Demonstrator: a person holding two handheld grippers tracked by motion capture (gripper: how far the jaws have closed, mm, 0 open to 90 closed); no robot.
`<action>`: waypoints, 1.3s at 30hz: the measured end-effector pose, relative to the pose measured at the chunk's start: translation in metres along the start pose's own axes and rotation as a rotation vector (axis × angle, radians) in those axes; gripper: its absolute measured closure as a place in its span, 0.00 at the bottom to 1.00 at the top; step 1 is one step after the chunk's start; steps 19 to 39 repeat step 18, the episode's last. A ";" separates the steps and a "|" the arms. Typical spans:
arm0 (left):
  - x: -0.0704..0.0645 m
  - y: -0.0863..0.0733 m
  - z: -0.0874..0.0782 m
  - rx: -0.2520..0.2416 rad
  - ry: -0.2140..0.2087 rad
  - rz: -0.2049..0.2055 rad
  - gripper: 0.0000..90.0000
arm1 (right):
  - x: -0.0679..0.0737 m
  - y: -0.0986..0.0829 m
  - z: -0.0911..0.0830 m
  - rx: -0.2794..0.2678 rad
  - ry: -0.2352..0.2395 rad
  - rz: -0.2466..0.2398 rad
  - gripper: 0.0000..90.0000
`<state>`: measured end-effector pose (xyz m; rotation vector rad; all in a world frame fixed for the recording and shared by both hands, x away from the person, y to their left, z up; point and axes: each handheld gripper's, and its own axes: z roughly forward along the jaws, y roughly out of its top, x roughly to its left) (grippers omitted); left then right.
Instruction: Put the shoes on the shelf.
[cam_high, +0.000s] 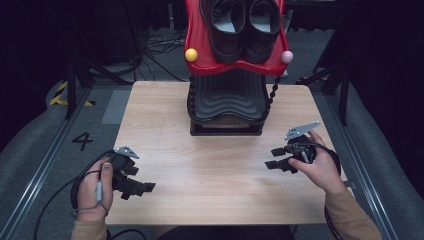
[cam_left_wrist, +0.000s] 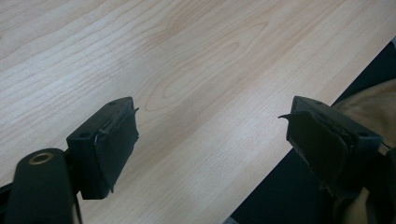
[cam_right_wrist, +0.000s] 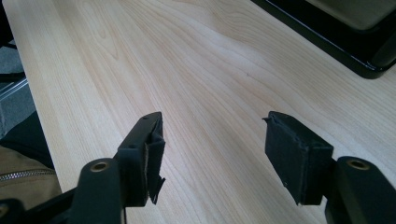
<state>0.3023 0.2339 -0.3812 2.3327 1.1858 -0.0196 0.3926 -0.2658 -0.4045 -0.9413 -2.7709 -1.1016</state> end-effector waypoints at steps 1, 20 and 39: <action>0.000 0.000 0.000 0.003 0.001 -0.001 0.19 | -0.001 -0.001 0.001 0.007 0.000 0.000 0.42; 0.003 0.002 0.003 -0.010 0.008 -0.025 0.19 | -0.006 -0.009 0.010 0.036 -0.023 0.006 0.36; 0.003 0.002 0.003 -0.010 0.008 -0.025 0.19 | -0.006 -0.009 0.010 0.036 -0.023 0.006 0.36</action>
